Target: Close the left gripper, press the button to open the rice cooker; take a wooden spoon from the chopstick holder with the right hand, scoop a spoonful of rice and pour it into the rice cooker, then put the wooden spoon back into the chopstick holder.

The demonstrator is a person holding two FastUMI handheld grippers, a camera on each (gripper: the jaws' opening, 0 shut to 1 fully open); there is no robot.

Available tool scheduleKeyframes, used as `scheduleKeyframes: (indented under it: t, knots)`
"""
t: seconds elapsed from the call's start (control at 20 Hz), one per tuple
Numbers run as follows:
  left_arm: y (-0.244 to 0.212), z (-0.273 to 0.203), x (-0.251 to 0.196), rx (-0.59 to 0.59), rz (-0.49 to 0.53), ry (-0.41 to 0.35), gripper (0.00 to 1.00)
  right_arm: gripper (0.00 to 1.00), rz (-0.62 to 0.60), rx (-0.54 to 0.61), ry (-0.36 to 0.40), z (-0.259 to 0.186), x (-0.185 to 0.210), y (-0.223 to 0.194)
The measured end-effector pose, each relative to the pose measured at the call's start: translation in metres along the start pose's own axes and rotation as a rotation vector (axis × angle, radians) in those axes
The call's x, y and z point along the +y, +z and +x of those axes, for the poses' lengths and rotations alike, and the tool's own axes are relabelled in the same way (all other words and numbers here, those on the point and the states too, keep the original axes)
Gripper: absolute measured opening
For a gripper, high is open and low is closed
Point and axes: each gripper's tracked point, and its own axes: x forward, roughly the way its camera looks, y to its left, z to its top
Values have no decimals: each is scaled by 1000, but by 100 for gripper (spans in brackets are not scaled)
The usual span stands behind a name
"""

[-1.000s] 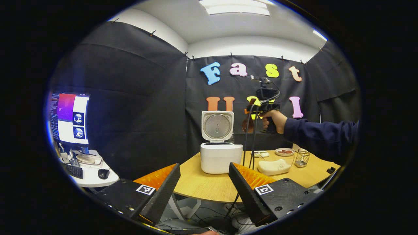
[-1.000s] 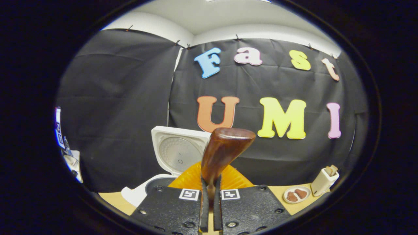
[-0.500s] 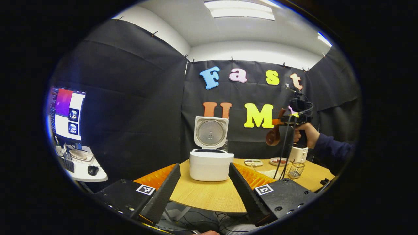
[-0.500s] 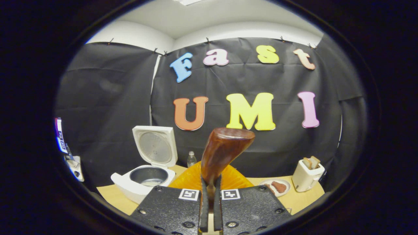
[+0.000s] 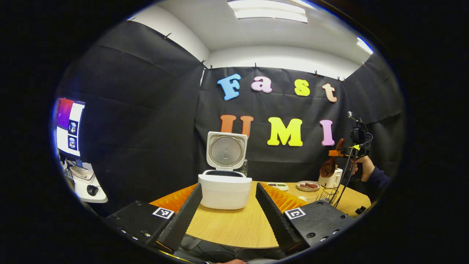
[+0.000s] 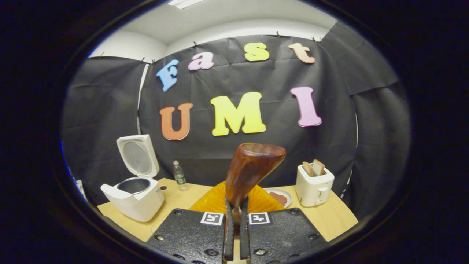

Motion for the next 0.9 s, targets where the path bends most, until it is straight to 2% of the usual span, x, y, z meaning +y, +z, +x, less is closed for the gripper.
scheduleKeyframes:
  t: [0.1,0.25,0.4,0.6,0.7,0.8,0.85,0.9]
  knots:
    - [-4,5,-5,3,7,-1,94,12,22,9,-42,3,-30,-13]
    - [-5,14,-14,7,7,4,94,13,61,21,-57,7,-53,-36]
    - [-8,24,-22,23,4,7,94,13,109,72,-36,12,-60,-65]
    - [-8,33,-27,32,24,25,94,14,101,78,-79,15,-82,-91]
    - [-7,39,-26,36,27,37,94,15,150,94,-66,14,-82,-101]
    - [-6,48,-27,42,30,46,94,18,189,83,-31,10,-80,-99]
    - [-6,51,-26,45,33,52,94,23,192,63,-26,9,-82,-95]
    - [-4,55,-26,46,36,58,94,35,183,50,-45,11,-88,-90]
